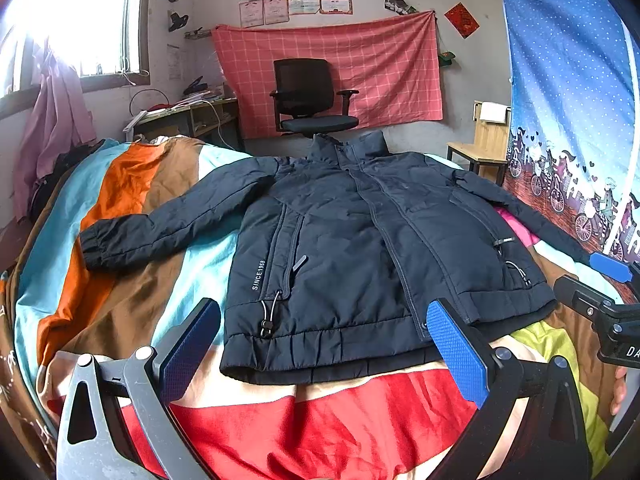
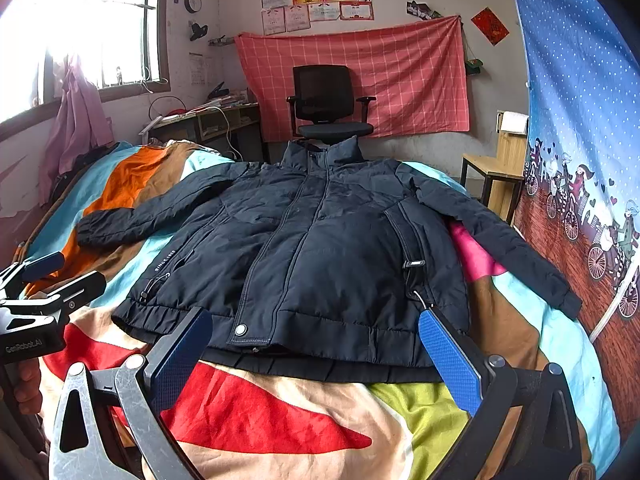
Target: Fold large clothes
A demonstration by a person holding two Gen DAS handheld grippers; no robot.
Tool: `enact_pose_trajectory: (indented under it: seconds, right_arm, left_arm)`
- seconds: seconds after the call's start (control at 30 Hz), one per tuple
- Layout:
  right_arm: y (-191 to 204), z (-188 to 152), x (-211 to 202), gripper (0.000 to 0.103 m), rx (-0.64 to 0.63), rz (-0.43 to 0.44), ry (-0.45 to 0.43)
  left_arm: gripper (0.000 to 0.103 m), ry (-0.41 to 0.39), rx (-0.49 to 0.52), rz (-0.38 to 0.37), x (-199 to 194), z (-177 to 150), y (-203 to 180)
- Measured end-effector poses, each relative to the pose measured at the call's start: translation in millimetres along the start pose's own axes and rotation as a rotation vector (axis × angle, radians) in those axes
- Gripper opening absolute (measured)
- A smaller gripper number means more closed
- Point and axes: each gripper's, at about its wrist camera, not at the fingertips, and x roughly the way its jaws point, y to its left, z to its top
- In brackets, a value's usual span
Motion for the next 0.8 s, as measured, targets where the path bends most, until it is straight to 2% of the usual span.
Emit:
enact_pose_trajectory:
  seconds: [0.8]
  right_arm:
    - [-0.6, -0.8, 0.0, 0.103, 0.006, 0.003, 0.002]
  left_arm:
    - [0.101, 0.0, 0.0, 0.003, -0.1, 0.6, 0.6]
